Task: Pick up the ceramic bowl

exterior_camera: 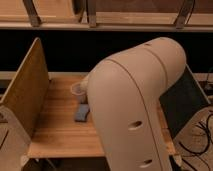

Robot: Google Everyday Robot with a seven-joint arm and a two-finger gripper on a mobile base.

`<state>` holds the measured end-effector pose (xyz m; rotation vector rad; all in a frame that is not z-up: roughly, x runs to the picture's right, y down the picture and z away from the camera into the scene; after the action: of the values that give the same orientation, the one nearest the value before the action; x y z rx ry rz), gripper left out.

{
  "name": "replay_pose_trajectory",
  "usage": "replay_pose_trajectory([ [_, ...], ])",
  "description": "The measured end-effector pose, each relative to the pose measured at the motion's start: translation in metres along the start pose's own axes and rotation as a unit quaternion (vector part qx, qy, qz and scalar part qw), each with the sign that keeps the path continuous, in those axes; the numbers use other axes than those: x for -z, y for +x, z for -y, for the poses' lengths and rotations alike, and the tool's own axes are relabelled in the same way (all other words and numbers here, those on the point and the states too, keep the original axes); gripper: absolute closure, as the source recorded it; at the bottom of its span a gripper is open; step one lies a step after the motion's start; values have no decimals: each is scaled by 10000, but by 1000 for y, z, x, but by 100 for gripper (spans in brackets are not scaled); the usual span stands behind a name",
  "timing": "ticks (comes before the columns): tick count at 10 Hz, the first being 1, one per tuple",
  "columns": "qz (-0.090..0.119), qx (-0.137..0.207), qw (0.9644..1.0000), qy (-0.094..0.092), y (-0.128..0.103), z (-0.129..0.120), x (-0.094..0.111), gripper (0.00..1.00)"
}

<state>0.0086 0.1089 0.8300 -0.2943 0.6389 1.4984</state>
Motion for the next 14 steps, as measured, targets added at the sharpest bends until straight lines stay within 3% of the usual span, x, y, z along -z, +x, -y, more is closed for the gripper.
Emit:
replay_pose_trajectory([
  [2,219,-130,9996,105,-20,6,2,20],
  [4,425,-299,9986,41,-40,9,5,20],
  [7,789,-441,9950,-418,-71,16,12,20],
  [11,836,-396,9946,-467,-74,14,14,20],
  [14,840,-388,9945,-490,-76,-3,3,20],
])
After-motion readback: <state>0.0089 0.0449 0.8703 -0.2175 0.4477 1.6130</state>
